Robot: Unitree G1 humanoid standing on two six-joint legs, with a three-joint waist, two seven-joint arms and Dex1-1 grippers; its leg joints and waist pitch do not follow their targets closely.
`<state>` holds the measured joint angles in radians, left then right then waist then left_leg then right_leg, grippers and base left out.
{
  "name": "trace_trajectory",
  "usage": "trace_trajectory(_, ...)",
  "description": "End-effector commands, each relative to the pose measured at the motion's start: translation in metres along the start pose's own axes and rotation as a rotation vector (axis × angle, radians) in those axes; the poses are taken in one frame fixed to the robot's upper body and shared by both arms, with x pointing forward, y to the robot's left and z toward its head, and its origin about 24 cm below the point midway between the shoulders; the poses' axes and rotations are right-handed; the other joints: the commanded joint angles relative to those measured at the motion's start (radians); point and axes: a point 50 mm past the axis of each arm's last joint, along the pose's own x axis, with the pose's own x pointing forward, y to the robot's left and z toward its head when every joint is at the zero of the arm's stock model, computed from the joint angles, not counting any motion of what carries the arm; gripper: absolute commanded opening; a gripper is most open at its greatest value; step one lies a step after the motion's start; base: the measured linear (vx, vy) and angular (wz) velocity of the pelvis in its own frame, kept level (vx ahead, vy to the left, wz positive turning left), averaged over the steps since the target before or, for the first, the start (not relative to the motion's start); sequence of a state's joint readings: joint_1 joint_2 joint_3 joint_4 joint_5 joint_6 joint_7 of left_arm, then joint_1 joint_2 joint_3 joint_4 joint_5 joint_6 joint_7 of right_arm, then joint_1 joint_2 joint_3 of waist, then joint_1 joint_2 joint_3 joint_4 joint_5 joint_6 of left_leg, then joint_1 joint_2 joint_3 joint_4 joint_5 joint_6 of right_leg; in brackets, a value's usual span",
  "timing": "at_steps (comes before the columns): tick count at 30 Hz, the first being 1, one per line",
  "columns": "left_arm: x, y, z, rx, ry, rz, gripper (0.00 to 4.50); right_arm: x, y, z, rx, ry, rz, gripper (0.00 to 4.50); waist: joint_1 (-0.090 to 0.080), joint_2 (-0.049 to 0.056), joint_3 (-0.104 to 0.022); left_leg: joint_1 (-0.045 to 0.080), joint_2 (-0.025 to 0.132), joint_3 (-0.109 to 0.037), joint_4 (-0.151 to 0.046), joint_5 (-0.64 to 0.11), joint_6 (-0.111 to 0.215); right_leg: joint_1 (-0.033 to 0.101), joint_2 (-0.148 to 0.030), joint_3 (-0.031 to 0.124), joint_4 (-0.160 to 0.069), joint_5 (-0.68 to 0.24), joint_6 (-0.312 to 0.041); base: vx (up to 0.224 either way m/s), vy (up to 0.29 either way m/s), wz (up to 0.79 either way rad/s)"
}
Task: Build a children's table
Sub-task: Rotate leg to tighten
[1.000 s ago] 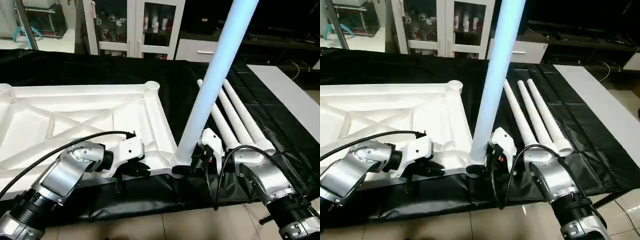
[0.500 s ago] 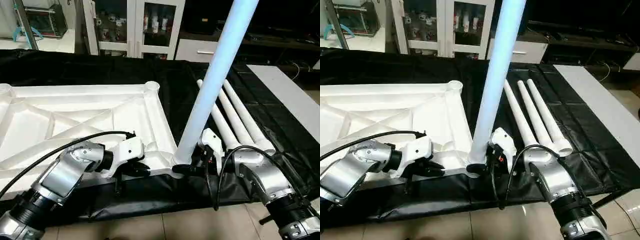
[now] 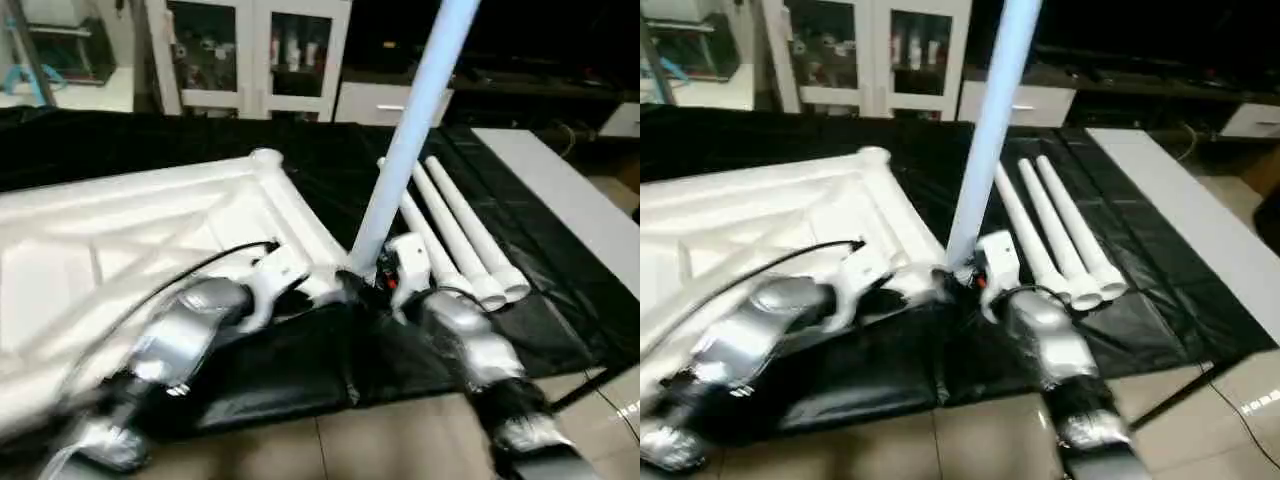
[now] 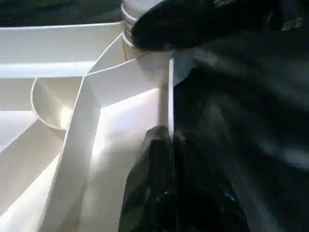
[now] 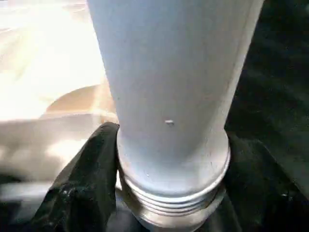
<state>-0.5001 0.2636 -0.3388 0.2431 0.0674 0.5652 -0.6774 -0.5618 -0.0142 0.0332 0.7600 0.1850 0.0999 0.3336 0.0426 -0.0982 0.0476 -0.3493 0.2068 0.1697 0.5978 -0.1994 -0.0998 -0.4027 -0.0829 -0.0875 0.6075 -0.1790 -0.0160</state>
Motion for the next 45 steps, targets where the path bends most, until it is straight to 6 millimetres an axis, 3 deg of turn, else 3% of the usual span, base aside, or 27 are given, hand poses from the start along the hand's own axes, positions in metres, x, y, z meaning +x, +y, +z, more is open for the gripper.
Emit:
trace_trajectory(1, 0.015, 0.0, -0.008, -0.051, 0.064, 0.13, 0.0, 0.012, 0.014, 0.006, 0.025, -0.037, -0.086, 2.72, -0.003, 0.017, -0.047, 0.013, 0.024, -0.016, -0.085, -0.378, -0.045, 0.018, -0.068, 0.041, -0.105, -0.518, -0.07, 0.0, 0.0, 0.0)
trace_trajectory(2, 0.017, 0.001, -0.006, -0.052, 0.061, 0.157, 0.0, 0.014, 0.014, 0.007, 0.029, -0.046, -0.117, 2.72, -0.001, 0.015, -0.05, 0.018, 0.022, -0.015, -0.082, -0.379, -0.041, 0.018, -0.067, 0.039, -0.106, -0.508, -0.068, 0.0, 0.0, 0.0)
trace_trajectory(4, 0.022, 0.003, -0.001, -0.054, 0.046, 0.224, 0.0, 0.018, 0.017, 0.01, 0.056, -0.071, -0.172, 2.72, -0.001, 0.011, -0.051, 0.008, 0.024, -0.013, -0.084, -0.352, -0.032, 0.022, -0.068, 0.042, -0.1, -0.476, -0.068, 0.0, 0.0, 0.0)
trace_trajectory(8, 0.025, 0.003, 0.005, -0.06, 0.026, 0.256, 0.0, 0.022, 0.018, 0.013, 0.062, -0.096, -0.226, 2.72, 0.006, 0.007, -0.057, 0.001, 0.026, -0.008, -0.084, -0.276, -0.021, 0.026, -0.067, 0.044, -0.085, -0.368, -0.088, 0.0, 0.0, 0.0)
trace_trajectory(9, 0.026, 0.002, 0.006, -0.057, 0.025, 0.248, 0.0, 0.022, 0.018, 0.014, 0.061, -0.103, -0.228, 2.72, 0.009, 0.008, -0.06, -0.004, 0.027, -0.004, -0.082, -0.227, -0.013, 0.031, -0.067, 0.046, -0.073, -0.286, -0.104, 0.0, 0.0, 0.0)
trace_trajectory(14, 0.025, 0.001, 0.001, -0.032, 0.029, 0.225, 0.0, 0.024, 0.017, 0.016, 0.004, -0.111, -0.211, 2.72, 0.015, 0.01, -0.066, -0.005, 0.023, 0.004, -0.075, -0.104, 0.017, 0.043, -0.062, 0.049, -0.047, -0.086, -0.158, 0.045, -0.003, 0.0)
trace_trajectory(15, 0.025, 0.001, 0.001, -0.032, 0.029, 0.225, 0.0, 0.024, 0.017, 0.016, 0.004, -0.111, -0.211, 2.72, 0.015, 0.01, -0.065, -0.005, 0.023, 0.005, -0.075, -0.098, 0.02, 0.044, -0.062, 0.049, -0.046, -0.076, -0.162, 0.0, 0.0, 0.0)
trace_trajectory(16, 0.025, 0.001, 0.0, -0.025, 0.03, 0.217, 0.0, 0.022, 0.016, 0.017, 0.014, -0.136, -0.182, 3.28, 0.016, 0.014, -0.065, -0.004, 0.023, 0.005, -0.076, -0.097, 0.023, 0.045, -0.062, 0.049, -0.046, -0.072, -0.165, 0.0, 0.0, 0.0)
trace_trajectory(18, 0.025, 0.0, -0.001, -0.009, 0.025, 0.194, 0.0, 0.019, 0.013, 0.021, 0.003, -0.187, -0.141, 3.42, 0.018, 0.013, -0.063, -0.004, 0.025, 0.006, -0.076, -0.121, 0.025, 0.046, -0.064, 0.049, -0.05, -0.099, -0.167, 0.0, 0.0, 0.0)
trace_trajectory(20, 0.025, -0.001, 0.0, -0.001, 0.021, 0.187, 0.0, 0.017, 0.012, 0.023, 0.011, -0.2, -0.132, 3.49, 0.015, 0.012, -0.057, -0.009, 0.026, 0.003, -0.083, -0.172, 0.024, 0.047, -0.066, 0.049, -0.062, -0.185, -0.149, 0.0, 0.0, 0.0)
trace_trajectory(21, 0.025, -0.001, 0.0, -0.001, 0.019, 0.184, 0.0, 0.016, 0.011, 0.024, 0.017, -0.208, -0.127, 3.75, 0.013, 0.013, -0.057, -0.008, 0.026, 0.001, -0.084, -0.187, 0.018, 0.046, -0.067, 0.048, -0.065, -0.218, -0.141, 0.0, 0.0, 0.0)
trace_trajectory(23, 0.025, -0.001, 0.001, 0.013, 0.013, 0.176, 0.0, 0.011, 0.007, 0.026, -0.01, -0.225, -0.107, 3.84, 0.011, 0.012, -0.055, -0.005, 0.027, 0.0, -0.084, -0.219, 0.007, 0.041, -0.066, 0.05, -0.074, -0.282, -0.117, 0.0, 0.0, 0.0)
trace_trajectory(30, 0.029, 0.01, 0.01, 0.05, -0.062, 0.269, 0.0, -0.019, -0.007, 0.029, -0.076, -0.274, -0.032, 3.84, 0.017, 0.015, -0.052, -0.006, 0.025, -0.003, -0.089, -0.242, 0.016, 0.041, -0.061, 0.051, -0.085, -0.302, -0.091, 0.0, 0.0, 0.0)
trace_trajectory(31, 0.03, 0.014, 0.014, 0.019, -0.099, 0.293, 0.44, -0.023, -0.009, 0.029, -0.078, -0.278, -0.037, 3.85, 0.018, 0.017, -0.053, -0.004, 0.027, -0.005, -0.089, -0.248, 0.013, 0.04, -0.066, 0.05, -0.083, -0.319, -0.093, 0.0, 0.0, 0.0)
trace_trajectory(33, 0.03, 0.017, 0.021, -0.037, -0.163, 0.293, 0.55, -0.032, -0.015, 0.031, -0.077, -0.291, -0.062, 3.85, 0.02, 0.017, -0.051, -0.004, 0.024, -0.004, -0.088, -0.252, 0.017, 0.039, -0.065, 0.05, -0.092, -0.342, -0.09, 0.0, 0.0, 0.0)
trace_trajectory(35, 0.027, 0.02, 0.027, -0.059, -0.196, 0.305, 0.73, -0.037, -0.018, 0.033, -0.077, -0.297, -0.071, 3.85, 0.022, 0.024, -0.056, -0.003, 0.029, -0.006, -0.089, -0.236, 0.014, 0.039, -0.066, 0.05, -0.083, -0.293, -0.11, 0.0, 0.0, 0.0)
trace_trajectory(37, 0.024, 0.022, 0.03, -0.062, -0.215, 0.308, 0.9, -0.042, -0.019, 0.035, -0.08, -0.296, -0.06, 3.85, 0.023, 0.023, -0.057, -0.006, 0.029, -0.006, -0.088, -0.213, 0.018, 0.043, -0.062, 0.05, -0.076, -0.225, -0.126, 0.0, 0.0, 0.0)
trace_trajectory(39, 0.012, 0.03, 0.037, -0.031, -0.264, 0.296, 0.95, -0.052, -0.017, 0.04, -0.132, -0.28, -0.002, 3.85, 0.027, 0.029, -0.062, -0.005, 0.031, -0.007, -0.083, -0.152, 0.031, 0.05, -0.063, 0.049, -0.064, -0.118, -0.152, 0.0, 0.0, 0.0)
trace_trajectory(41, 0.006, 0.033, 0.036, -0.009, -0.269, 0.286, 1.12, -0.055, -0.016, 0.041, -0.154, -0.268, 0.025, 3.85, 0.022, 0.028, -0.064, -0.008, 0.028, -0.003, -0.078, -0.094, 0.048, 0.052, -0.059, 0.05, -0.052, -0.023, -0.179, 0.0, 0.0, 0.0)
trace_trajectory(43, -0.013, 0.044, 0.03, 0.0, -0.247, 0.285, 1.26, -0.059, -0.015, 0.043, -0.183, -0.243, 0.086, 3.85, 0.023, 0.031, -0.064, -0.007, 0.028, -0.002, -0.075, -0.062, 0.058, 0.056, -0.06, 0.05, -0.044, 0.015, -0.202, 0.0, 0.0, 0.0)
trace_trajectory(44, -0.022, 0.048, 0.028, 0.012, -0.235, 0.278, 1.26, -0.061, -0.014, 0.044, -0.204, -0.23, 0.117, 3.85, 0.021, 0.033, -0.06, -0.004, 0.028, 0.001, -0.076, -0.062, 0.063, 0.052, -0.059, 0.051, -0.046, 0.017, -0.211, 0.0, 0.0, 0.0)
trace_trajectory(45, -0.032, 0.051, 0.024, 0.025, -0.225, 0.273, 1.26, -0.064, -0.012, 0.044, -0.223, -0.218, 0.145, 3.85, 0.021, 0.029, -0.06, -0.003, 0.03, 0.002, -0.077, -0.076, 0.061, 0.052, -0.061, 0.051, -0.048, -0.01, -0.213, 0.0, 0.0, 0.0)
